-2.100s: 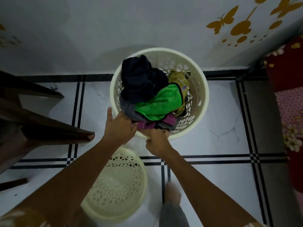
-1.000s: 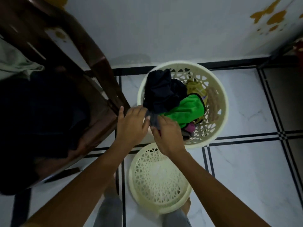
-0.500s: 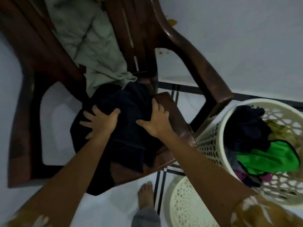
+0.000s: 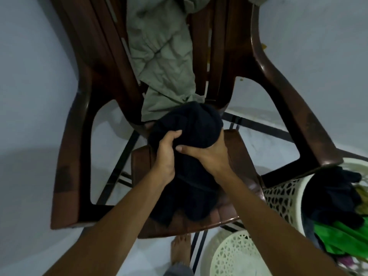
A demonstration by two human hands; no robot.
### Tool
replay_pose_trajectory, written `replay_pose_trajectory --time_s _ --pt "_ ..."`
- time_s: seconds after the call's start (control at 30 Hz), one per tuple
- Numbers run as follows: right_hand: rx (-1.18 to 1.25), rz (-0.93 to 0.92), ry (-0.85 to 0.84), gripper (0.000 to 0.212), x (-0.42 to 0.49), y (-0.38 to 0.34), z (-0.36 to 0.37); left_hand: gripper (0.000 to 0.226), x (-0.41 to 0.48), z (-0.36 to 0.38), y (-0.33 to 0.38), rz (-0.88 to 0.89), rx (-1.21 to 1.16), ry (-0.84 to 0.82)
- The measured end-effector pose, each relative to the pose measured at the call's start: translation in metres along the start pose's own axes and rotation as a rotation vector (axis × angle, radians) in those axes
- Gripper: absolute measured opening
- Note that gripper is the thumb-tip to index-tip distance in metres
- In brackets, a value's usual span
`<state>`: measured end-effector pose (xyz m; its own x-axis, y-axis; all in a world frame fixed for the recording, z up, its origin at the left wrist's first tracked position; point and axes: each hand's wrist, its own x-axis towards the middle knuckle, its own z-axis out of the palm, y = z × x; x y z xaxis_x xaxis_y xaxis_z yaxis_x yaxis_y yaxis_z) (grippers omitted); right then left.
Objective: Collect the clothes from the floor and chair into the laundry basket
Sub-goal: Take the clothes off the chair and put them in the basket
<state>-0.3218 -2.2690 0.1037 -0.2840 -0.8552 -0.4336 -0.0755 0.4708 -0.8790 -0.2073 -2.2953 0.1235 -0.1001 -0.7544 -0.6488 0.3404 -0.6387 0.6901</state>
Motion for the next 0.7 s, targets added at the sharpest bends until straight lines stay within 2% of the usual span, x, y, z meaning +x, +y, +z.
replay_pose_trajectory --time_s 0.1,0.2,0.27,0.33,0.4,0.47,0.53,0.63,0.7 --pt "-0.021 -0.122 0.109 0.105 0.001 -0.061 -0.019 0.026 -0.023 0.035 0.048 0.145 -0.062 -0.039" --pt "-0.02 -0.272 0.229 0.093 0.003 -0.14 -0.043 0.02 -0.036 0.075 0.115 0.321 -0.119 0.068" --pt "-0.012 -0.349 0.309 0.093 0.003 -0.196 -0.06 0.016 -0.039 0.1 0.168 0.445 -0.154 0.158" --pt "-0.024 -0.402 0.347 0.097 0.006 -0.245 -0.078 0.038 -0.033 0.121 0.222 0.543 -0.176 0.287" --pt "-0.067 -0.43 0.354 0.099 0.007 -0.285 -0.092 0.071 -0.027 0.138 0.273 0.516 -0.125 0.466" --pt "-0.124 -0.447 0.333 0.097 0.012 -0.314 -0.101 0.109 -0.022 0.154 0.31 0.43 -0.073 0.492" --pt "-0.181 -0.451 0.293 0.095 0.019 -0.331 -0.104 0.135 -0.012 0.173 0.334 0.381 -0.131 0.47" --pt "-0.245 -0.478 0.245 0.094 0.03 -0.34 -0.104 0.145 0.0 0.205 0.346 0.268 -0.144 0.467" --pt "-0.266 -0.503 0.227 0.089 0.035 -0.339 -0.103 0.146 0.017 0.216 0.338 0.213 0.025 0.527"
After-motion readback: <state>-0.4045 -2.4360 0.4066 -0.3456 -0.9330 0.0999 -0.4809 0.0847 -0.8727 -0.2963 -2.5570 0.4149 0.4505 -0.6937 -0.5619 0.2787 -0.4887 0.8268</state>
